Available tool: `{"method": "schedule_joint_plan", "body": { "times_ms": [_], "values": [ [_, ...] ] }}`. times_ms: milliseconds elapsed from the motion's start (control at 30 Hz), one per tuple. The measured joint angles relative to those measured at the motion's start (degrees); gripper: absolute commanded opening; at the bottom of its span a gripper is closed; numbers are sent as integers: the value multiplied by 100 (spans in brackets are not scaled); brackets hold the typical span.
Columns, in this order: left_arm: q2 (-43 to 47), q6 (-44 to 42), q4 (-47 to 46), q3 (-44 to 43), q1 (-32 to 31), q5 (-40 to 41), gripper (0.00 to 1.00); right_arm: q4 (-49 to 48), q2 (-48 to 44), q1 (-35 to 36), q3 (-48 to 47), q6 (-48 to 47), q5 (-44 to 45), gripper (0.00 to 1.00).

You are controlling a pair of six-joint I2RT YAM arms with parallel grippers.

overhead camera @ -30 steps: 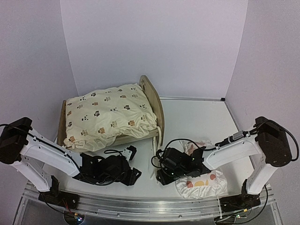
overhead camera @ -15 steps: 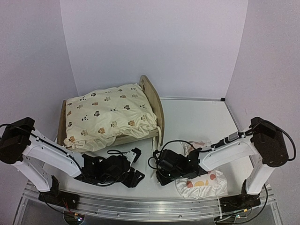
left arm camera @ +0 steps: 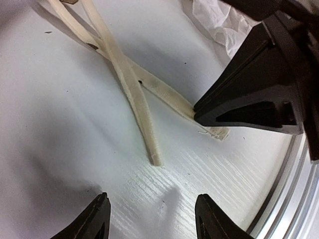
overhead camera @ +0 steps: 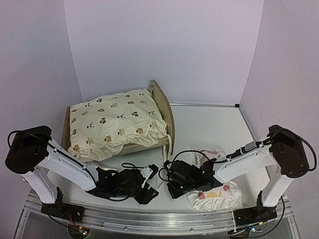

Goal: Set up the pet bed

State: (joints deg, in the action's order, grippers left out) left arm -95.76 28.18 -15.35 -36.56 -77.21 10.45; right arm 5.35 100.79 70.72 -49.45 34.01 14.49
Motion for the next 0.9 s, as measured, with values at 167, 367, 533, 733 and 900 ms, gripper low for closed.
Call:
{"method": "schedule_joint_plan", "body": {
  "times_ms": [167, 367, 533, 733, 900],
  "values": [
    [-531, -148, -35, -423, 0, 7, 54, 81, -306, 0, 208, -19, 19, 0],
    [-946, -233, -129, -813, 0, 145, 9, 73, -514, 7, 307, -41, 8, 0],
    [-1019, -225, -116, -850, 0, 399, 0, 78, -769, 7, 439, -64, 15, 0],
    [-1019, -151, -114, -844, -5, 502, 0, 76, -1243, 7, 513, -131, 60, 0],
    [-1019, -116, -120, -831, -7, 523, 0, 80, -1418, 7, 498, -257, 113, 0]
  ]
}}
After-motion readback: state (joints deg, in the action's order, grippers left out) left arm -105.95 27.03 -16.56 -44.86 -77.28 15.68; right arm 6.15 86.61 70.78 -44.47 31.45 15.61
